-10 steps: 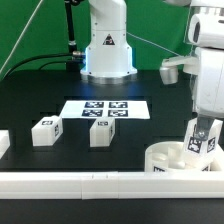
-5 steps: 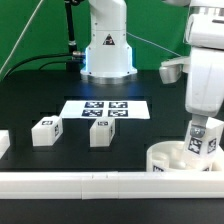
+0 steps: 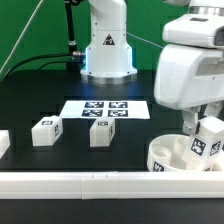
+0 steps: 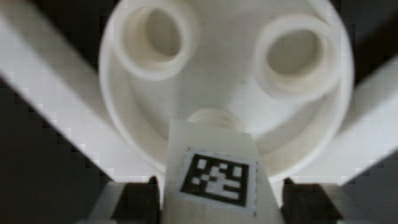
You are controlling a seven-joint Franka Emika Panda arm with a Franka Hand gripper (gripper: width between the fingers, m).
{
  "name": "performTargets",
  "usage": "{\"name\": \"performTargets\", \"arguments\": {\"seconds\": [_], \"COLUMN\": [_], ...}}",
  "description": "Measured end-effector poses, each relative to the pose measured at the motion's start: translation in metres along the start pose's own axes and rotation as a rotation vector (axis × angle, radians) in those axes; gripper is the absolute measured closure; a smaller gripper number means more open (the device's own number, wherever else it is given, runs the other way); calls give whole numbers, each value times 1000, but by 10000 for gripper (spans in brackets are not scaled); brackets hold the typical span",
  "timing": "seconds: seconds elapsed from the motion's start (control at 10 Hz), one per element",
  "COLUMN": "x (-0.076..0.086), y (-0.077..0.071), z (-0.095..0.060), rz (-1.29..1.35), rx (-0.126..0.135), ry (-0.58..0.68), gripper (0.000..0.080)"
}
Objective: Assemble stool
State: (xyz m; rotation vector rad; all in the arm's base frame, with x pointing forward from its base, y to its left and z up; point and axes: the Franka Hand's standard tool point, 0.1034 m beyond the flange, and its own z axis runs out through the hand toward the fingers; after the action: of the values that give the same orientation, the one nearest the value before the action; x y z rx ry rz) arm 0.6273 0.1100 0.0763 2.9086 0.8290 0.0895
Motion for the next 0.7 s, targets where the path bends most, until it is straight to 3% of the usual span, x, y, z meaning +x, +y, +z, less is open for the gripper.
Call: {"name": "performTargets", "arguments": {"seconds": [0.4, 0.7], "x": [4, 5], "y": [-1, 1], "z": [-4, -4], "rz": [522, 778], "rx": [62, 66], "ry": [-11, -6], "gripper": [471, 471]}}
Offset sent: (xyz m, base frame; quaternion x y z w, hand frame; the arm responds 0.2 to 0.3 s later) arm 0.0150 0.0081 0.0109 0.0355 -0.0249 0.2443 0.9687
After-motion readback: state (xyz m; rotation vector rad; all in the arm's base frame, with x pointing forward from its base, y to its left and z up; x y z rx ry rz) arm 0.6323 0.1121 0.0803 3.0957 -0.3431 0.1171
